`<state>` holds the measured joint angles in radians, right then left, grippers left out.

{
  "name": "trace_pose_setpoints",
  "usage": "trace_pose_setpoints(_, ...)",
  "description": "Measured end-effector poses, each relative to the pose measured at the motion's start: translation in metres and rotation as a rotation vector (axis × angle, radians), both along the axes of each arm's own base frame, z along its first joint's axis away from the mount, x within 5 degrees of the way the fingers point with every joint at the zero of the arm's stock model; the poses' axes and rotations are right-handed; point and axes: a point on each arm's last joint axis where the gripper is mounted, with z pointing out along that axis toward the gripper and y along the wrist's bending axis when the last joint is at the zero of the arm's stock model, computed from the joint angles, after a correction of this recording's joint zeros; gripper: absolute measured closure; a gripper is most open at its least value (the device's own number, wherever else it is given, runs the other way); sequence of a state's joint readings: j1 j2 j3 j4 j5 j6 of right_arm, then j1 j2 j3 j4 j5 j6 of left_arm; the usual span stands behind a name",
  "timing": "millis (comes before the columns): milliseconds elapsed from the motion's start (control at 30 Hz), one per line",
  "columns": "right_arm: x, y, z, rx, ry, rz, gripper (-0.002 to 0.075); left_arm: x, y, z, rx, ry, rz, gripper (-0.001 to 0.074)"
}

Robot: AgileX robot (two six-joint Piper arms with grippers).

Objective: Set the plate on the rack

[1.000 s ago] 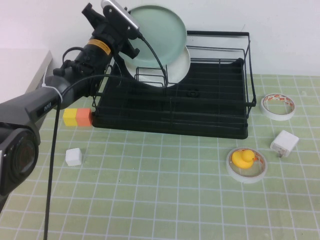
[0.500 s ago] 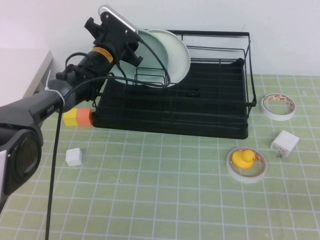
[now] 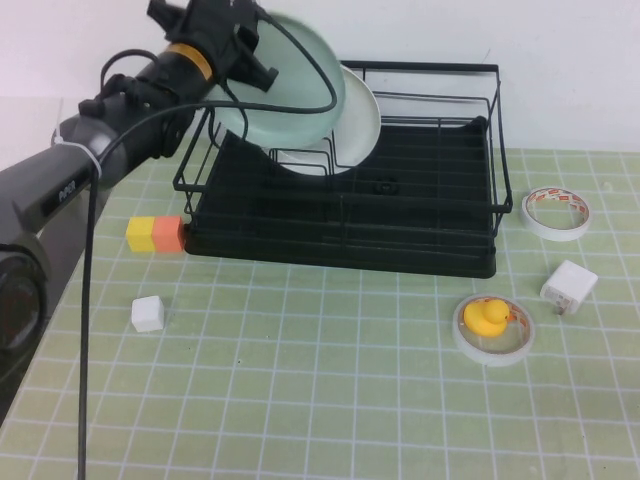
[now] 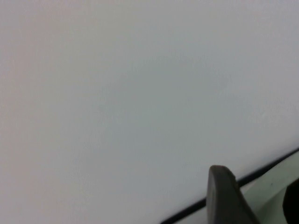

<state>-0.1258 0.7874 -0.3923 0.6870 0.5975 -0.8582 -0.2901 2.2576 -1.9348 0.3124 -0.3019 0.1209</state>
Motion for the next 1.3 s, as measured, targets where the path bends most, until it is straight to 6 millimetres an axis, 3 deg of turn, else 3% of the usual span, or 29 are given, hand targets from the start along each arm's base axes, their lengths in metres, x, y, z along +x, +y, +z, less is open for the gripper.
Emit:
trace_pose_setpoints(167,-0.001,0.001,-0.001,0.005,0.013,0.011,0.0728,0.002,-0.001,-0.015,-0.029,0.088,-0.002,0.0489)
trace_pose_setpoints(433,-0.001,0.001,-0.001,0.005,0.013,0.011,0.0728,0.003,-0.011,-0.026,0.063,-0.009,-0.089,0.0502)
trace_pose_setpoints(733,-0.001,0.001,-0.001,0.003,0.013,0.012,0.0728,0.002,-0.011,-0.019,0.076,-0.056,-0.102,0.0664)
trace_pose_setpoints(833,-0.001,0.001,0.0,0.0,0.008,0.009,0.0728,-0.002,-0.008,-0.002,0.027,-0.035,-0.083,0.0713)
trace_pose_setpoints(1000,0.0,0.0,0.0,-0.027,-0.015,0.022,0.0728,-0.019,0.01,0.044,-0.284,0.199,0.064,0.0731)
trace_pose_setpoints(1167,0.001,0.001,0.003,-0.04,-0.056,0.057,0.0728,-0.057,0.041,0.085,-0.433,0.475,0.348,0.0735)
trace_pose_setpoints(1300,-0.002,0.005,0.006,-0.037,-0.096,0.107,0.0728,-0.091,0.046,0.106,-0.428,0.675,0.362,0.0735)
